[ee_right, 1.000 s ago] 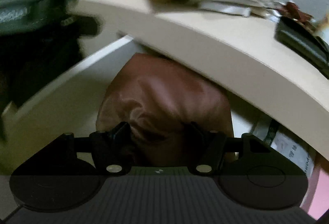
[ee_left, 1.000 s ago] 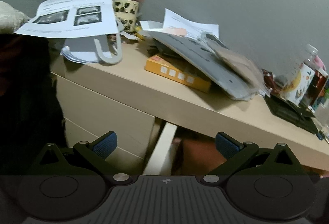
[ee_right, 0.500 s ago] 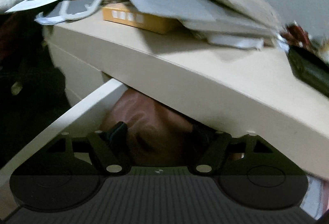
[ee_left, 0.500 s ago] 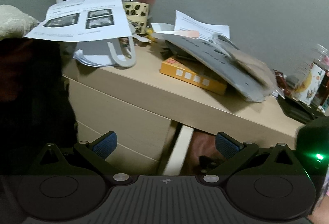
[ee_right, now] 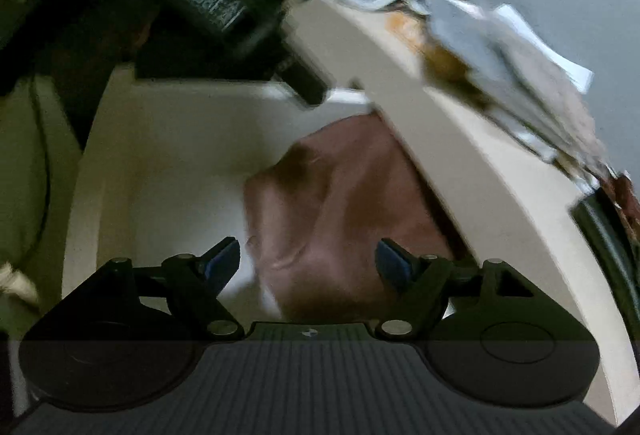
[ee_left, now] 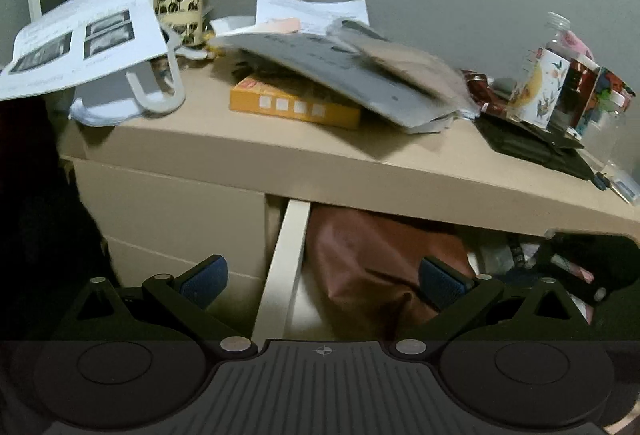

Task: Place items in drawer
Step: 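Open the right gripper to release the bag and withdraw it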

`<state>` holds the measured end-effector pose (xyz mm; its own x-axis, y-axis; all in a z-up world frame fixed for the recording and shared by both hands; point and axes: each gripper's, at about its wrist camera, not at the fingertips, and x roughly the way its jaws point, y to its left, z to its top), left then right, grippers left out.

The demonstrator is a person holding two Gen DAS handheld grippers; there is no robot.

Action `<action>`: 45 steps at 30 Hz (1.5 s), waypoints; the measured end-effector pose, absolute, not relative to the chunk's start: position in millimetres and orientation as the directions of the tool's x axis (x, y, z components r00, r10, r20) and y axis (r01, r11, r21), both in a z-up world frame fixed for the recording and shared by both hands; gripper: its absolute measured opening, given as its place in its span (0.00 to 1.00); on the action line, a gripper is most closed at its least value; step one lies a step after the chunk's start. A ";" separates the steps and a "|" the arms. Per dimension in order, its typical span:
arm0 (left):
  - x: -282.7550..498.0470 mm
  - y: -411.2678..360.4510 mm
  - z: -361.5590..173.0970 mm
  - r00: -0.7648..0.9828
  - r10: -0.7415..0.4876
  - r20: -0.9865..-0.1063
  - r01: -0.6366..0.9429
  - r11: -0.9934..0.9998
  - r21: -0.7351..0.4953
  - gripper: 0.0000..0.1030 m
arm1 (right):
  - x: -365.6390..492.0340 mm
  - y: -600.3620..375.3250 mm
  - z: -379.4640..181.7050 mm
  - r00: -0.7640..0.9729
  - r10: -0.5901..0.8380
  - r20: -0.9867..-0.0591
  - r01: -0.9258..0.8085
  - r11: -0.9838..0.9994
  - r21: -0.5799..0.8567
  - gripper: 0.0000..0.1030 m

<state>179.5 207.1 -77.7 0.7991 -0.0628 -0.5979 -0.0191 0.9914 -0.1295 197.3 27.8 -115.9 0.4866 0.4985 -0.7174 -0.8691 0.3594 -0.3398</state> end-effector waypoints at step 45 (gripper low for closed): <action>206.4 167.1 -99.8 0.724 -0.180 -0.666 0.065 0.979 -0.194 1.00 | 210.3 -27.0 -95.4 0.614 0.458 -0.643 -0.682 0.718 -0.139 0.98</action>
<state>206.4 167.1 -99.8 0.7242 -0.1799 -0.6657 0.0647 0.9788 -0.1942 210.3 -27.0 -95.4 0.6139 0.4580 -0.6429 -0.6816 0.7183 -0.1391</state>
